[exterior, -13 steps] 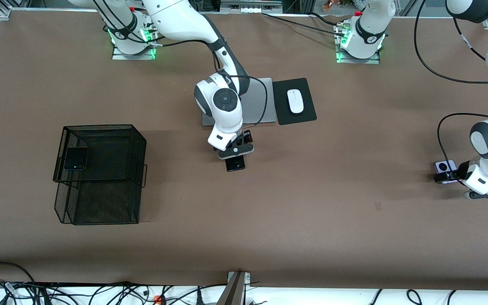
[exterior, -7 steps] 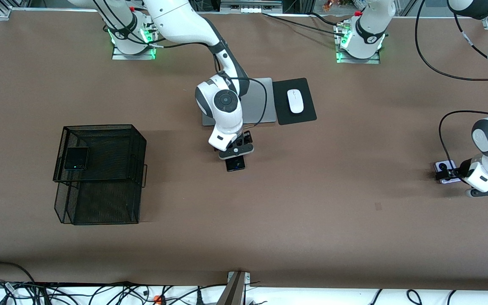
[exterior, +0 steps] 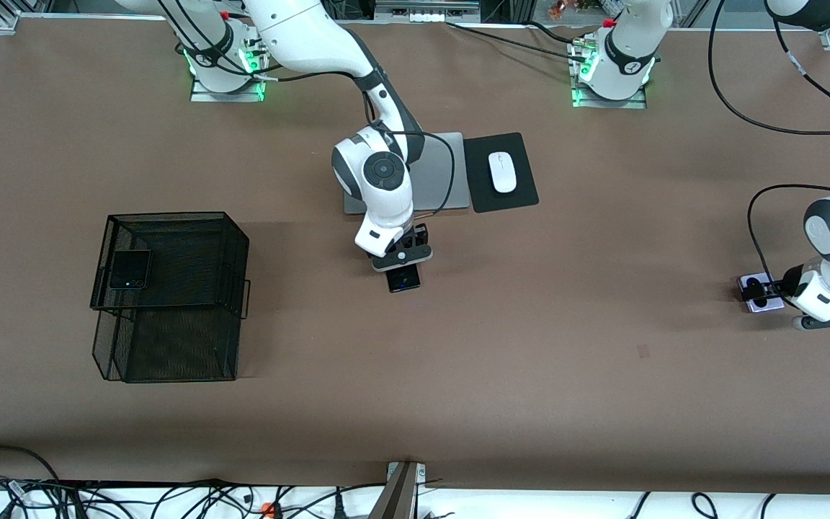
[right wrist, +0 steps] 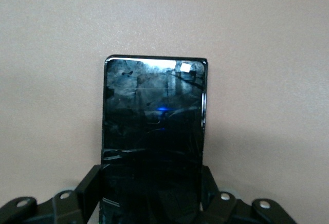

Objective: Place phones with both arms
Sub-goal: 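Place the slab phone in the organizer while the left gripper grasps the white phone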

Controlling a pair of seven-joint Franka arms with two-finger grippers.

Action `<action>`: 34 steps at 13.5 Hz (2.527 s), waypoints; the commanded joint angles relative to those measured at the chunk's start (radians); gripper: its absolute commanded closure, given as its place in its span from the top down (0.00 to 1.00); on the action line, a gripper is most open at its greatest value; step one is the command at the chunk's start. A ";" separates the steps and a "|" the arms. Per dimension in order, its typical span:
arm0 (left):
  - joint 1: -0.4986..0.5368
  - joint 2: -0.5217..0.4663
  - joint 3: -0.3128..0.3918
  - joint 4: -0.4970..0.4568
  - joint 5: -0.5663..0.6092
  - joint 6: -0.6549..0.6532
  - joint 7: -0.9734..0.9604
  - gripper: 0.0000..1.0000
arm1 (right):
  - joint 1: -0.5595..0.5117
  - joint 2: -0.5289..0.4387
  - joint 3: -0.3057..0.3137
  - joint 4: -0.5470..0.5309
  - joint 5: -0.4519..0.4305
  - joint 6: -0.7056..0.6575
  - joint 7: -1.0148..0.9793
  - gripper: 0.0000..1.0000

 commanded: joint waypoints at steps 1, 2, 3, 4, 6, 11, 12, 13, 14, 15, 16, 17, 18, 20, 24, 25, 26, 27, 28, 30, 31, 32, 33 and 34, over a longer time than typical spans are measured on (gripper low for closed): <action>0.021 0.003 -0.012 -0.013 -0.015 0.014 0.034 1.00 | -0.011 -0.031 0.000 0.038 0.026 -0.074 -0.019 0.00; 0.021 0.006 -0.011 -0.013 -0.015 0.016 0.034 1.00 | -0.017 -0.038 -0.004 0.072 0.034 -0.125 -0.021 0.00; 0.021 0.006 -0.012 -0.013 -0.015 0.020 0.034 1.00 | -0.019 -0.050 -0.010 0.107 0.034 -0.183 -0.019 0.00; 0.021 0.006 -0.012 -0.013 -0.015 0.022 0.034 1.00 | -0.022 -0.067 -0.017 0.144 0.034 -0.240 -0.012 0.00; 0.021 0.006 -0.012 -0.013 -0.015 0.020 0.034 0.75 | -0.022 -0.102 -0.066 0.224 0.040 -0.382 -0.004 0.00; 0.020 -0.007 -0.012 0.002 -0.015 0.007 0.086 0.34 | -0.026 -0.245 -0.236 0.281 0.046 -0.659 -0.024 0.00; 0.017 -0.023 -0.012 0.004 -0.015 0.005 0.083 0.34 | -0.028 -0.274 -0.287 0.270 0.046 -0.718 -0.042 0.00; 0.009 -0.038 -0.012 0.005 -0.015 -0.012 0.079 0.35 | -0.032 -0.297 -0.344 0.261 0.048 -0.754 -0.070 0.00; 0.002 -0.059 -0.014 0.022 -0.015 -0.054 0.077 0.35 | -0.040 -0.316 -0.388 0.249 0.048 -0.781 -0.097 0.00; -0.011 -0.070 -0.014 0.054 -0.017 -0.119 0.077 0.35 | -0.049 -0.331 -0.428 0.220 0.048 -0.803 -0.134 0.00; -0.024 -0.075 -0.014 0.098 -0.017 -0.186 0.076 0.35 | -0.055 -0.349 -0.462 0.178 0.048 -0.799 -0.180 0.00; -0.041 -0.075 -0.014 0.153 -0.017 -0.258 0.074 0.35 | -0.055 -0.366 -0.505 0.138 0.048 -0.791 -0.229 0.00; -0.061 -0.075 -0.014 0.203 -0.017 -0.324 0.074 0.35 | -0.055 -0.376 -0.545 0.112 0.048 -0.789 -0.277 0.00; -0.116 -0.082 -0.015 0.295 -0.011 -0.444 0.074 0.35 | -0.055 -0.399 -0.602 0.028 0.063 -0.744 -0.370 0.00; -0.253 -0.096 -0.017 0.404 -0.020 -0.585 0.048 0.35 | -0.071 -0.411 -0.620 -0.174 0.101 -0.499 -0.524 0.00; -0.294 -0.098 -0.018 0.407 -0.021 -0.595 0.025 0.35 | -0.074 -0.406 -0.620 -0.216 0.129 -0.446 -0.556 0.00; -0.340 -0.108 -0.018 0.407 -0.021 -0.598 0.001 0.35 | -0.074 -0.406 -0.620 -0.242 0.144 -0.426 -0.576 0.00; -0.391 -0.109 -0.017 0.406 -0.021 -0.602 -0.018 0.35 | -0.074 -0.405 -0.620 -0.252 0.147 -0.426 -0.578 0.00; -0.438 -0.107 -0.018 0.398 -0.023 -0.601 -0.026 0.35 | -0.074 -0.405 -0.620 -0.262 0.147 -0.426 -0.579 0.00; -0.517 -0.092 -0.022 0.395 -0.091 -0.599 -0.053 0.35 | -0.074 -0.400 -0.619 -0.278 0.147 -0.424 -0.579 0.00; -0.555 -0.078 -0.020 0.395 -0.157 -0.598 -0.090 0.35 | -0.074 -0.396 -0.619 -0.281 0.147 -0.427 -0.579 0.00; -0.592 -0.061 -0.020 0.395 -0.207 -0.593 -0.140 0.35 | -0.074 -0.396 -0.619 -0.287 0.147 -0.433 -0.578 0.00; -0.627 -0.041 -0.022 0.399 -0.230 -0.589 -0.188 0.35 | -0.072 -0.402 -0.619 -0.296 0.147 -0.438 -0.578 0.00; -0.678 -0.018 -0.022 0.402 -0.239 -0.582 -0.217 0.35 | -0.072 -0.408 -0.619 -0.296 0.147 -0.444 -0.578 0.00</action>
